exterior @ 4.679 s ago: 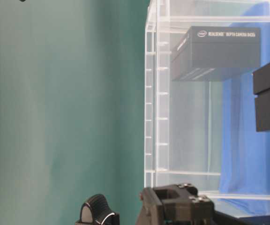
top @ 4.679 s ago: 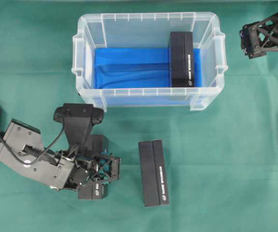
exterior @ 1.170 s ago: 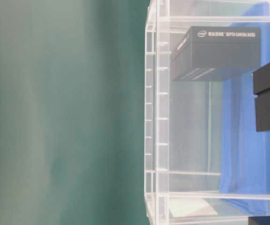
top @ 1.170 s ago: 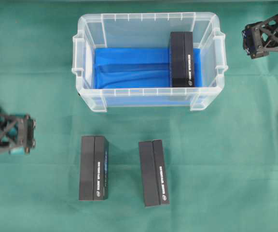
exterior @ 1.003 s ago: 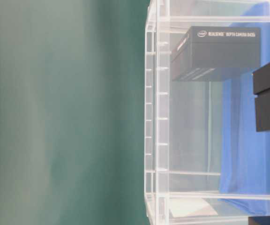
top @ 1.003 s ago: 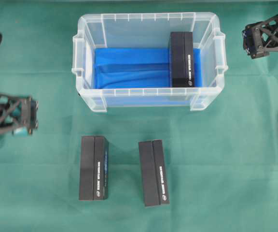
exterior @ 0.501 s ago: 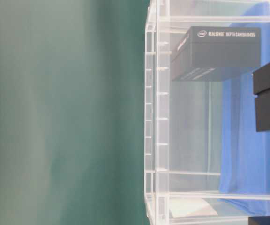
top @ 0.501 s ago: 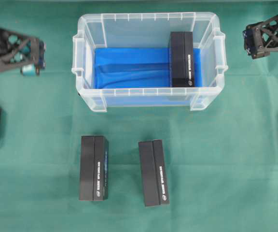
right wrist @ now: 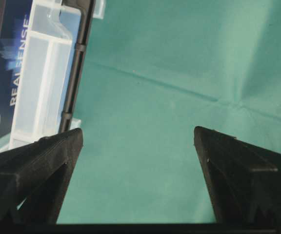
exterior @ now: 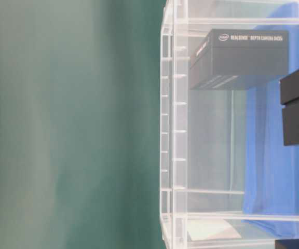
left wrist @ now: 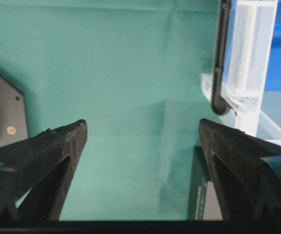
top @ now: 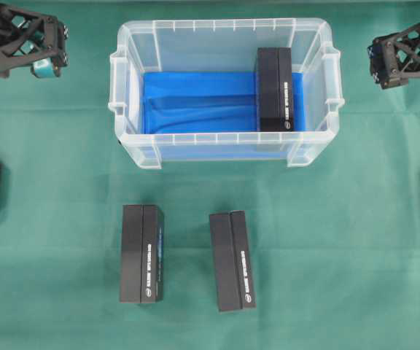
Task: Take out the box from the case.
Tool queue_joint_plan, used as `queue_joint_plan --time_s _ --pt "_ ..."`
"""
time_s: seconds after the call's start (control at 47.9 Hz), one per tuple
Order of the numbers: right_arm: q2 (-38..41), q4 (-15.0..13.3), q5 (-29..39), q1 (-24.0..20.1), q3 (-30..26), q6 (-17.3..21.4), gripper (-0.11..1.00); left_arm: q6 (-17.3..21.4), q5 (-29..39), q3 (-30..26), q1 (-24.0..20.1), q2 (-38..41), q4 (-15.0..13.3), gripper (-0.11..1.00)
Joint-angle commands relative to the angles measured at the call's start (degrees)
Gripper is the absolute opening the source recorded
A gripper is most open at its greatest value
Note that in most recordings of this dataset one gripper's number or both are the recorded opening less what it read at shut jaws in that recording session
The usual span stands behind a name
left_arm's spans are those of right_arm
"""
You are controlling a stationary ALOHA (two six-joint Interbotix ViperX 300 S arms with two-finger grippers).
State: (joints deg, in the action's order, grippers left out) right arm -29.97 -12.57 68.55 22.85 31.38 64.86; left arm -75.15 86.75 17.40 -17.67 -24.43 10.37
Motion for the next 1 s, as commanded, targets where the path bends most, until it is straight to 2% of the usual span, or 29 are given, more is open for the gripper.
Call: queue_joint_plan --time_s 0.0,0.23,0.606,0.982 --pt "-0.6 0.0 0.0 -0.1 -0.6 0.1 0.93 0.1 -0.2 -0.8 -0.3 -0.4 -0.1 0.95" --pt "-0.6 0.0 0.0 -0.1 -0.7 0.2 0.93 0.1 -0.2 -0.9 -0.3 -0.4 -0.1 0.95" --pt "1.2 0.8 -1.0 -0.5 -2.1 2.6 0.93 0.1 -2.2 -0.4 -0.3 -0.3 -0.1 0.95" --pt "11.5 0.9 -3.6 -4.9 -9.9 4.8 0.93 0.4 -2.8 0.2 -0.3 -0.4 -0.1 0.95"
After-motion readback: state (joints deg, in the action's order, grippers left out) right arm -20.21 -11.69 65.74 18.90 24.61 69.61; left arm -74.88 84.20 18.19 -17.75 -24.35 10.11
